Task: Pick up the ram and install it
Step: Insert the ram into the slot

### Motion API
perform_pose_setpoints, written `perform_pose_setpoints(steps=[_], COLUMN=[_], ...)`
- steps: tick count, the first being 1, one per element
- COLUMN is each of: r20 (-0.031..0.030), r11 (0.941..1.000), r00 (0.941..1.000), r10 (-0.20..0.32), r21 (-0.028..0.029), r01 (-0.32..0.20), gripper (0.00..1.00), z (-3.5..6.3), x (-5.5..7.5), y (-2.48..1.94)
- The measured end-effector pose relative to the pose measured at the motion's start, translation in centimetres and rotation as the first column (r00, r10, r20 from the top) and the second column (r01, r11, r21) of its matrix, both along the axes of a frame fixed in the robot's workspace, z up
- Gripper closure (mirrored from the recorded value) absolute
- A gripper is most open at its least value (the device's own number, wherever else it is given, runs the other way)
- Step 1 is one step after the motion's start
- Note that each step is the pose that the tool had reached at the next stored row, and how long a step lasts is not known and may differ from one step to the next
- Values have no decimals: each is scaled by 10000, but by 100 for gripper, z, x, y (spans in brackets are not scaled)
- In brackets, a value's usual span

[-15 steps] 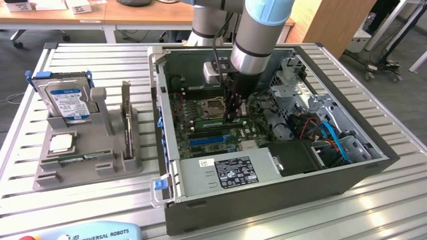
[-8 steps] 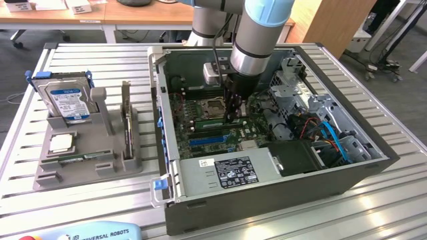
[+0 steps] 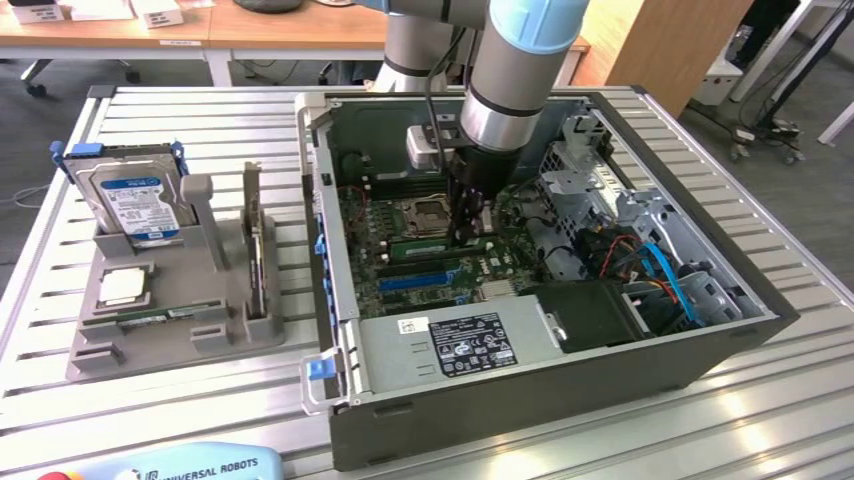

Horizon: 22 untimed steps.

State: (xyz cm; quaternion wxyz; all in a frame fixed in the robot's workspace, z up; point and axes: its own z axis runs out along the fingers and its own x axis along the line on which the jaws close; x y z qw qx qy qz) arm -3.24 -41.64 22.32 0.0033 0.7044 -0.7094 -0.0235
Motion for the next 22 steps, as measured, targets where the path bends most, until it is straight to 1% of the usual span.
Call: perform_pose_setpoints(steps=[2, 4, 5, 9, 12, 22], r20=[0, 0, 0, 0, 0, -1], r11=[10000, 10000, 10000, 10000, 10000, 10000], r00=[10000, 10000, 10000, 10000, 10000, 10000], r10=[0, 0, 0, 0, -1, 0], r21=[-2, -2, -2, -2, -3, -4], r01=[0, 0, 0, 0, 1, 0], gripper=[76, 76, 69, 69, 69, 69], z=[0, 0, 0, 1, 19, 151], x=[0, 0, 0, 0, 0, 0], y=[0, 0, 0, -1, -1, 0])
